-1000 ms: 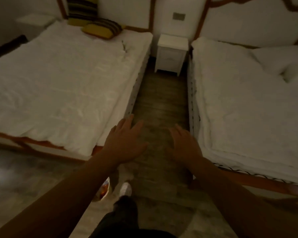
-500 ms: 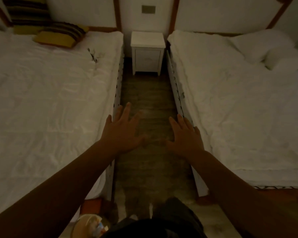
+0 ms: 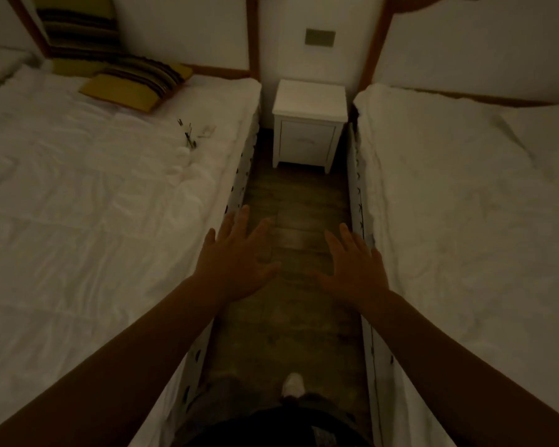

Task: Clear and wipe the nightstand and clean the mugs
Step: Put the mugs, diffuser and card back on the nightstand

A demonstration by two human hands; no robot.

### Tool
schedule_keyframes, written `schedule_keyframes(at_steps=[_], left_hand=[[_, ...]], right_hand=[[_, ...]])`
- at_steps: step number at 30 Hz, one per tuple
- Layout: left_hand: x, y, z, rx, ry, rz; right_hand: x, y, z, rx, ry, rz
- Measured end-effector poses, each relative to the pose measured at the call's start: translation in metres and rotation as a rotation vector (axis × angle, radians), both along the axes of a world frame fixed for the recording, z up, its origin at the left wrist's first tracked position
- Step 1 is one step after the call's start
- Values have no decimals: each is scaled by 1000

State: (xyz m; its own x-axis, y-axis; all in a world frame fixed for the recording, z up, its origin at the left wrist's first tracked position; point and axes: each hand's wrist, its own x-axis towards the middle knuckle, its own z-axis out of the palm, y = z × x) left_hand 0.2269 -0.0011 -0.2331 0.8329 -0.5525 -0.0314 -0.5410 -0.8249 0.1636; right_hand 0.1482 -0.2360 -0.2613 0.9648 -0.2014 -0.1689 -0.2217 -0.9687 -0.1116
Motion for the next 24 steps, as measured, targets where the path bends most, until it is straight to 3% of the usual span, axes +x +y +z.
schedule_keyframes(at_steps=[7,24], left_hand=[[129,-35,-6,27,50,130],[504,-103,-17,59,41,191]], right_hand=[[153,-51,9,40,8,92],[532,-107,1,56,29,157]])
